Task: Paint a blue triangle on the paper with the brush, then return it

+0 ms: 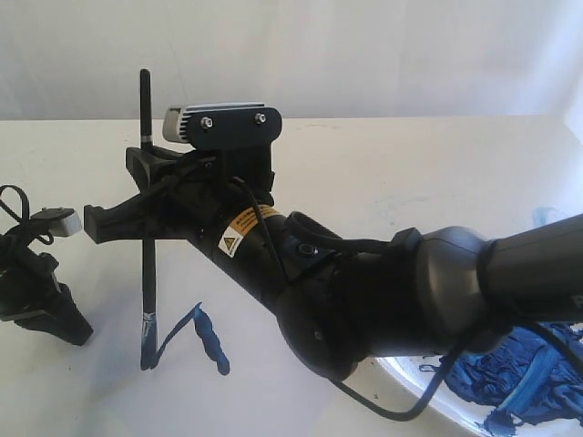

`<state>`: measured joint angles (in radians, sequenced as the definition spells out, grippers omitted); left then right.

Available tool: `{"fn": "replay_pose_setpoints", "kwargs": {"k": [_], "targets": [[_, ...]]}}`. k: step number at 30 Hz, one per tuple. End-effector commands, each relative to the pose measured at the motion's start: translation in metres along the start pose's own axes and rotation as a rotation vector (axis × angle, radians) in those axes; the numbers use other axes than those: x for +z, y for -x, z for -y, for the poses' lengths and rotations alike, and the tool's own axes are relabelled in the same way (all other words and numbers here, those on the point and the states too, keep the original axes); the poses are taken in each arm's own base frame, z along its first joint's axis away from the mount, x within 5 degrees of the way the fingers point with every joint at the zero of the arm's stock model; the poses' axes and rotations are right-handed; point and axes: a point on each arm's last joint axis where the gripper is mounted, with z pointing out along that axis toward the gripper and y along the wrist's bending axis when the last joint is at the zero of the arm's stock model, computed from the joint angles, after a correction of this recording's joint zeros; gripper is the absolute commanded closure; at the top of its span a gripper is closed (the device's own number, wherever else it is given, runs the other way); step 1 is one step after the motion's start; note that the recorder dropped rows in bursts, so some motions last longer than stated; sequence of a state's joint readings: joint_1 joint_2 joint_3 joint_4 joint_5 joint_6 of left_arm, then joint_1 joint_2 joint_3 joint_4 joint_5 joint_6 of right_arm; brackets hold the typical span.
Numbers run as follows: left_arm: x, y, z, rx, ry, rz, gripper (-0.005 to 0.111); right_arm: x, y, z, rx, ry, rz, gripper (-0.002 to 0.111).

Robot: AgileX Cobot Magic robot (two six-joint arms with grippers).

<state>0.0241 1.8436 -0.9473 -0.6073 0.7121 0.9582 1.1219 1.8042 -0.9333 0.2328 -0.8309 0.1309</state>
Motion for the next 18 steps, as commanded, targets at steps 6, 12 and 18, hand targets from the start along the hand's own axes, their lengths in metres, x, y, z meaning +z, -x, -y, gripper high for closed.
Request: {"fn": "replay_pose_setpoints", "kwargs": {"k": [6, 12, 18], "targets": [[0.0009, -0.0025, 0.0026, -0.017, -0.030, -0.004, 0.107, 0.0009, 0.0004, 0.0018, -0.021, -0.002, 0.007, 0.108], [0.0009, -0.0025, 0.0026, -0.017, -0.030, -0.004, 0.107, 0.0009, -0.0003, 0.0019, -0.021, -0.003, 0.000, 0.108], [0.0009, -0.0025, 0.0026, -0.017, -0.030, -0.004, 0.107, 0.0009, 0.0001, 0.0018, -0.021, -0.003, 0.004, 0.108]]}}
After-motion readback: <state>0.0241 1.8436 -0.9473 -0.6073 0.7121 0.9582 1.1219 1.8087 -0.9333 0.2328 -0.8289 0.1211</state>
